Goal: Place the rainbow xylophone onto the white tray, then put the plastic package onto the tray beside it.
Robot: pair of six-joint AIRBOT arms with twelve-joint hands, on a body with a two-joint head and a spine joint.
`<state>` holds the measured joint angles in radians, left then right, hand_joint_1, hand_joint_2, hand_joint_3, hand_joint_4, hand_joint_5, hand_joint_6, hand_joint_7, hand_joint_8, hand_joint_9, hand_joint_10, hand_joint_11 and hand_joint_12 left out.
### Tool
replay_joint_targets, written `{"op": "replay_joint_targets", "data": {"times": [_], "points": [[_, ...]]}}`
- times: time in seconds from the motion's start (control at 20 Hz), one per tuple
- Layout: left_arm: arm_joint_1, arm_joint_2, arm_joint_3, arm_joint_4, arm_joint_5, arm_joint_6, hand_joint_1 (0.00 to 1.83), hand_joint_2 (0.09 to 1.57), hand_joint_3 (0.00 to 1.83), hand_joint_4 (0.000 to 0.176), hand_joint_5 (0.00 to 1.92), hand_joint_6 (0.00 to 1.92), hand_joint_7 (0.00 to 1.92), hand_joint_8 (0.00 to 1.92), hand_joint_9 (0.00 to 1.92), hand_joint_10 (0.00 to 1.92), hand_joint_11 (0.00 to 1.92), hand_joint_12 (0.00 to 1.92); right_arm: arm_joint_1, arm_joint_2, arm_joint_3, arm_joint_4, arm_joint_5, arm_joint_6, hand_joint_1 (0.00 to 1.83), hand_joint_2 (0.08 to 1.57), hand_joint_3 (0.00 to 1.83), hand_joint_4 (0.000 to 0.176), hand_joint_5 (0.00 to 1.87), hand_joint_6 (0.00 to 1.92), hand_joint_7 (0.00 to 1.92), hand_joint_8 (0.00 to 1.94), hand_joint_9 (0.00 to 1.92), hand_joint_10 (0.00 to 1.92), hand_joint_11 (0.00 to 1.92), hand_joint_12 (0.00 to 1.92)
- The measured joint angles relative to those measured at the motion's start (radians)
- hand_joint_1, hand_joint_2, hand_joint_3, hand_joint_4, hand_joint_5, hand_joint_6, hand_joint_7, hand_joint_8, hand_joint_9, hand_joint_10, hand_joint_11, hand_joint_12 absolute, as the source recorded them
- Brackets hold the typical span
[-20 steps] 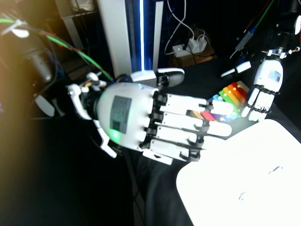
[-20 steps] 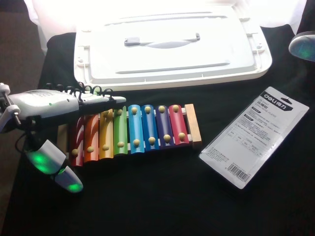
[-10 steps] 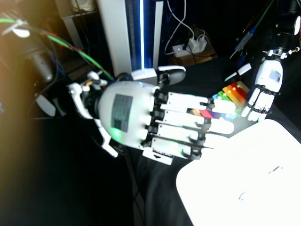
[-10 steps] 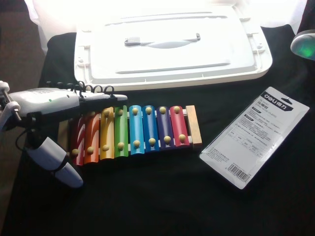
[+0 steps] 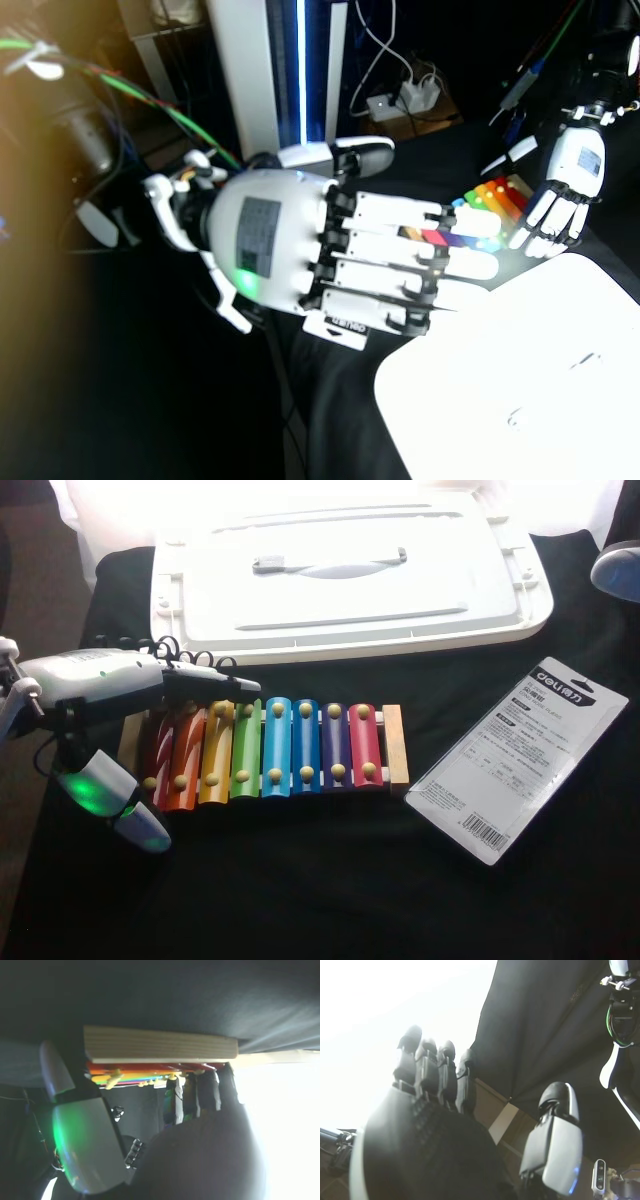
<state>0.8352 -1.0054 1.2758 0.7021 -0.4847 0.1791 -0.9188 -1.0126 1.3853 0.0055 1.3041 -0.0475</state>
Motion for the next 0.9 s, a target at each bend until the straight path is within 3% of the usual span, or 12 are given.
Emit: {"op": "replay_joint_targets", "data": {"times": [0.1, 0.3, 0.4, 0.45, 0.65, 0.7, 0.75, 0.8, 0.85, 0.9], "points": [[0.002, 0.000, 0.000, -0.008, -0.005, 0.000, 1.20, 1.06, 0.00, 0.035, 0.51, 0.01, 0.58, 0.00, 0.58, 0.01, 0.19, 0.85, 0.000, 0.000, 0.000, 0.000, 0.000, 0.000, 0.67, 0.85, 0.00, 0.029, 0.39, 0.00, 0.32, 0.00, 0.21, 0.00, 0.00, 0.57], [0.004, -0.001, 0.005, -0.027, -0.015, 0.001, 1.25, 1.04, 0.00, 0.039, 0.55, 0.01, 0.63, 0.00, 0.64, 0.01, 0.28, 0.84, 0.000, 0.000, 0.000, 0.000, 0.000, 0.000, 0.68, 0.87, 0.00, 0.021, 0.40, 0.00, 0.35, 0.00, 0.25, 0.01, 0.00, 0.66], [0.007, -0.002, 0.007, -0.053, -0.025, 0.018, 1.28, 1.02, 0.00, 0.010, 0.61, 0.01, 0.70, 0.00, 0.73, 0.01, 0.42, 0.69, 0.000, 0.000, 0.000, -0.001, 0.000, 0.000, 0.69, 0.88, 0.01, 0.014, 0.40, 0.00, 0.34, 0.00, 0.24, 0.00, 0.00, 0.62], [0.007, -0.002, 0.007, -0.071, -0.030, 0.032, 1.29, 1.04, 0.01, 0.000, 0.64, 0.02, 0.72, 0.01, 0.75, 0.01, 0.46, 0.69, 0.000, 0.000, 0.000, -0.001, 0.001, 0.000, 0.69, 0.87, 0.00, 0.019, 0.40, 0.00, 0.34, 0.00, 0.25, 0.00, 0.00, 0.62], [0.010, -0.005, 0.007, -0.138, -0.045, 0.089, 1.40, 1.09, 0.00, 0.000, 0.75, 0.03, 0.82, 0.02, 0.89, 0.04, 0.53, 0.81, 0.000, 0.000, 0.000, -0.001, 0.003, 0.000, 0.69, 0.89, 0.01, 0.023, 0.42, 0.00, 0.36, 0.00, 0.29, 0.01, 0.02, 0.66], [0.010, -0.005, 0.007, -0.153, -0.048, 0.092, 1.56, 1.06, 0.08, 0.000, 0.81, 0.04, 0.84, 0.02, 0.84, 1.01, 0.51, 1.03, 0.000, 0.000, 0.000, -0.001, 0.006, 0.000, 0.70, 0.89, 0.01, 0.017, 0.41, 0.00, 0.35, 0.00, 0.27, 0.00, 0.00, 0.66], [0.010, -0.005, 0.007, -0.154, -0.049, 0.092, 1.56, 1.06, 0.08, 0.000, 0.81, 0.04, 0.84, 0.02, 0.84, 1.01, 0.51, 1.03, 0.000, 0.000, 0.000, -0.001, 0.007, 0.000, 0.70, 0.89, 0.01, 0.017, 0.41, 0.00, 0.35, 0.00, 0.27, 0.00, 0.00, 0.66], [0.014, -0.005, 0.007, -0.166, -0.052, 0.097, 1.49, 1.14, 0.05, 0.000, 0.84, 0.06, 0.74, 1.10, 0.80, 1.28, 0.52, 1.09, 0.000, 0.000, 0.000, -0.001, 0.007, 0.000, 0.70, 0.88, 0.00, 0.025, 0.42, 0.00, 0.36, 0.00, 0.28, 0.00, 0.00, 0.67], [0.016, -0.006, 0.007, -0.182, -0.059, 0.111, 1.47, 1.18, 0.02, 0.006, 0.85, 0.08, 0.70, 1.35, 0.76, 1.37, 0.49, 1.17, 0.000, 0.000, 0.000, -0.001, 0.007, 0.000, 0.71, 0.87, 0.00, 0.026, 0.43, 0.01, 0.35, 0.00, 0.27, 0.00, 0.00, 0.67], [0.021, -0.007, 0.007, -0.202, -0.066, 0.129, 1.47, 1.19, 0.00, 0.015, 0.85, 0.08, 0.72, 1.38, 0.75, 1.37, 0.44, 1.19, 0.000, 0.000, 0.000, -0.001, 0.008, 0.000, 0.70, 0.87, 0.00, 0.029, 0.42, 0.00, 0.36, 0.00, 0.28, 0.00, 0.01, 0.67]]}}
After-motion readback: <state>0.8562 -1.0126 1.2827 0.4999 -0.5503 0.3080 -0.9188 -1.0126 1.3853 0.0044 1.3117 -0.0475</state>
